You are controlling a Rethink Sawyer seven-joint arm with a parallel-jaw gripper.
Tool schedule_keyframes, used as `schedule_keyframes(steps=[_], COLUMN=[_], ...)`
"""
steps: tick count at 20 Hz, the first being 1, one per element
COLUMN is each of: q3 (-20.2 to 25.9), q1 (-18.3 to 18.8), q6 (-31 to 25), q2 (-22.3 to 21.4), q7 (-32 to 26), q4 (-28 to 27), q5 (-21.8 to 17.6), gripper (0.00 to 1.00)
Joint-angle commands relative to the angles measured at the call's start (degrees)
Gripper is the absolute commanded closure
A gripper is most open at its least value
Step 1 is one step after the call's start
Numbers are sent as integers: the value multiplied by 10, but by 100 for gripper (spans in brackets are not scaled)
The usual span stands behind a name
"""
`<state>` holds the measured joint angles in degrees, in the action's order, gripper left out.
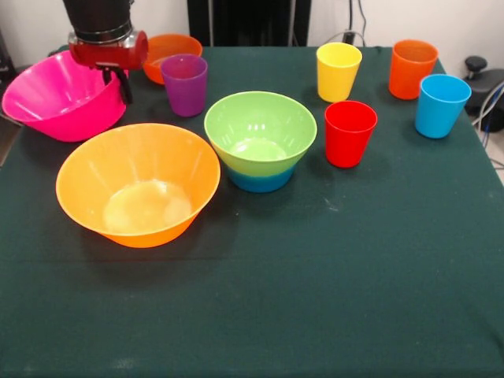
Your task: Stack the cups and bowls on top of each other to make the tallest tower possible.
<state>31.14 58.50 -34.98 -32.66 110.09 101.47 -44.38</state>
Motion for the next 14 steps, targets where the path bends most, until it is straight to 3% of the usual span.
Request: schedule_keyframes(steps=[1,14], q3=[-6,-58], q1=[-74,-147], q6=[-92,-81], q2=[-32,-15], q7=[-22,33], q4=[-29,-67], q5=[32,21], gripper=[100,100])
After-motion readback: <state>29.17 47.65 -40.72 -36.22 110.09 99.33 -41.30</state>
